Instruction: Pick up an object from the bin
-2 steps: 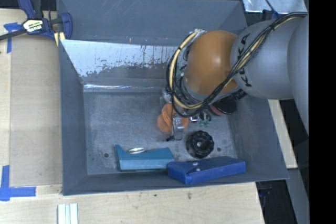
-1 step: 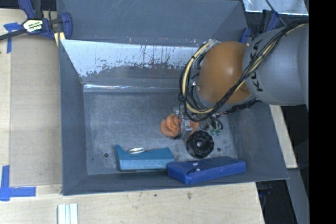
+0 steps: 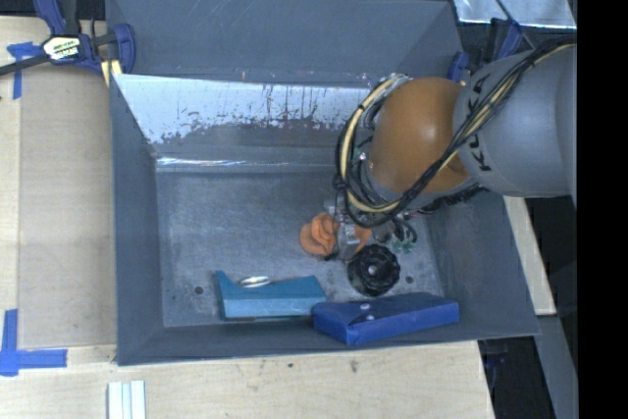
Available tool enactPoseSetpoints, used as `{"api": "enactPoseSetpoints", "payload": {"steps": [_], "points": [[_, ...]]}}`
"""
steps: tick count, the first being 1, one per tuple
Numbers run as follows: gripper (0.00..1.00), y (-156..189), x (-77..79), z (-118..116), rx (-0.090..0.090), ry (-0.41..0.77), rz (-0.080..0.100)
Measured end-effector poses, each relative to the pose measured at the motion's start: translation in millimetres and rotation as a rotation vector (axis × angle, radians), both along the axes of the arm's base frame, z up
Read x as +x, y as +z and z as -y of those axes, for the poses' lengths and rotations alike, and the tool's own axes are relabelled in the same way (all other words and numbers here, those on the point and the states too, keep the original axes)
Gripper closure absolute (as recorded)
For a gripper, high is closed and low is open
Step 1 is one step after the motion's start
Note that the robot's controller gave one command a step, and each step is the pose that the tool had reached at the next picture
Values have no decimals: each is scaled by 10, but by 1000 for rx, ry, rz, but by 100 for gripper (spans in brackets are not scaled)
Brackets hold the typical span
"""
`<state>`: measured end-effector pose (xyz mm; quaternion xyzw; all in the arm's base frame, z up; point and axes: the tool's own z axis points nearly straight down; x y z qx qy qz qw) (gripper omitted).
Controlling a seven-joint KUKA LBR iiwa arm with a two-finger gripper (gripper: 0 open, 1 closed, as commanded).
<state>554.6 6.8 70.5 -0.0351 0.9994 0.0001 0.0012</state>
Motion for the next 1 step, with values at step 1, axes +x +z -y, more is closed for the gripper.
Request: {"api": "enactPoseSetpoints", "payload": {"steps": [1], "points": [[100, 1809, 321, 407, -2, 46, 10]]}}
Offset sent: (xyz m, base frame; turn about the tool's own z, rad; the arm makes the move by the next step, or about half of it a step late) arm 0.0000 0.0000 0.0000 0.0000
